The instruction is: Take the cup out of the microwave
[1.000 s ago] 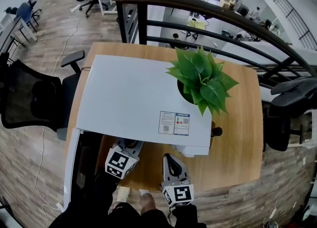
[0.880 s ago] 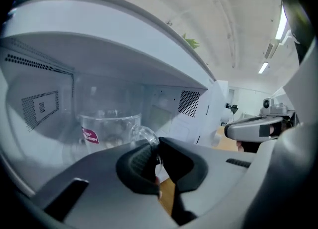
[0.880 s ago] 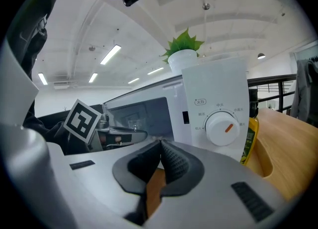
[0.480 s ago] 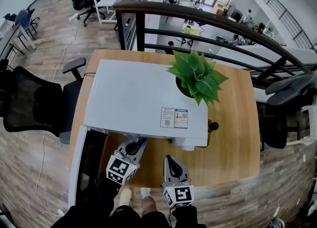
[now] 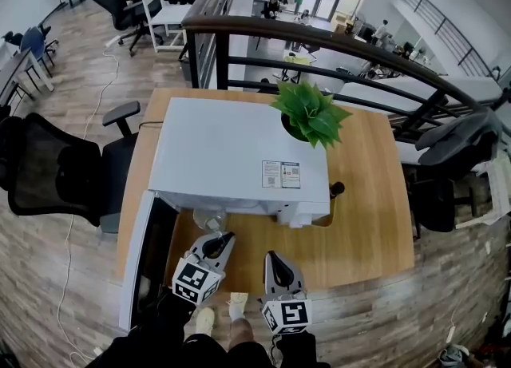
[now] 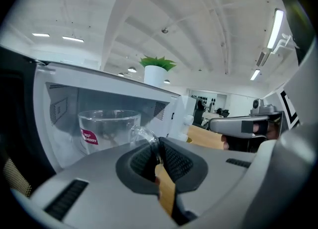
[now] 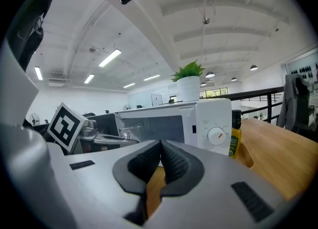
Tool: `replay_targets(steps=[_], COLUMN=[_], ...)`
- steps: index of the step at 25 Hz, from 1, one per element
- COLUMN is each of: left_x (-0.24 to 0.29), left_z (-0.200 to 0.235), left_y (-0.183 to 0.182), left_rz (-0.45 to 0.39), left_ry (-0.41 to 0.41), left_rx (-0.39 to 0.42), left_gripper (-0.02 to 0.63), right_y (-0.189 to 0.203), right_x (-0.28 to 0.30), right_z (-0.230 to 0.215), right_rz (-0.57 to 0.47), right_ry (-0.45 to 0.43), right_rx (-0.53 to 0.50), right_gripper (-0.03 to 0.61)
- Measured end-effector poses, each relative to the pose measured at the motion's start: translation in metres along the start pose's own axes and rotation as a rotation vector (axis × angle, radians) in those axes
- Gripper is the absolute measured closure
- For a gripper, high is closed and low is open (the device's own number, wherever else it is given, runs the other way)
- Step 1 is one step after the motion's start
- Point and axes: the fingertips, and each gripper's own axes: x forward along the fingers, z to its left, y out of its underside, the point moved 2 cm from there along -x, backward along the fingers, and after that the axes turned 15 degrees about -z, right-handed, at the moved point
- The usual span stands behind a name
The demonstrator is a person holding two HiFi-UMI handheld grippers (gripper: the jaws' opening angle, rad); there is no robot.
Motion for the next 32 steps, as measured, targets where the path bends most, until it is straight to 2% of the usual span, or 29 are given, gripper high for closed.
replay_targets(steps=[11, 23, 32], left_x=[-0.058, -0.115, -0.164], left_z=[-0.034, -0.071, -0.089], left_y=[-0.025, -0.077, -0.118], left_rz=[-0.038, -0.108, -0.178], left_ry=[0.018, 0.076, 0.072], left_rx=[0.015, 0.069, 0.125], left_gripper=[0.589, 0.589, 0.589], right_y=[-0.031, -0.074, -0.098], right_x=[-0.047, -0.089, -0.121], right_z=[0.037, 0.074, 0.103], right_rz=[-0.059, -0.136, -0.189], right_ry=[0.023, 0.053, 0.058], right_rx=[-0.034, -0.082, -0.11], right_gripper=[0.563, 0.563, 0.563])
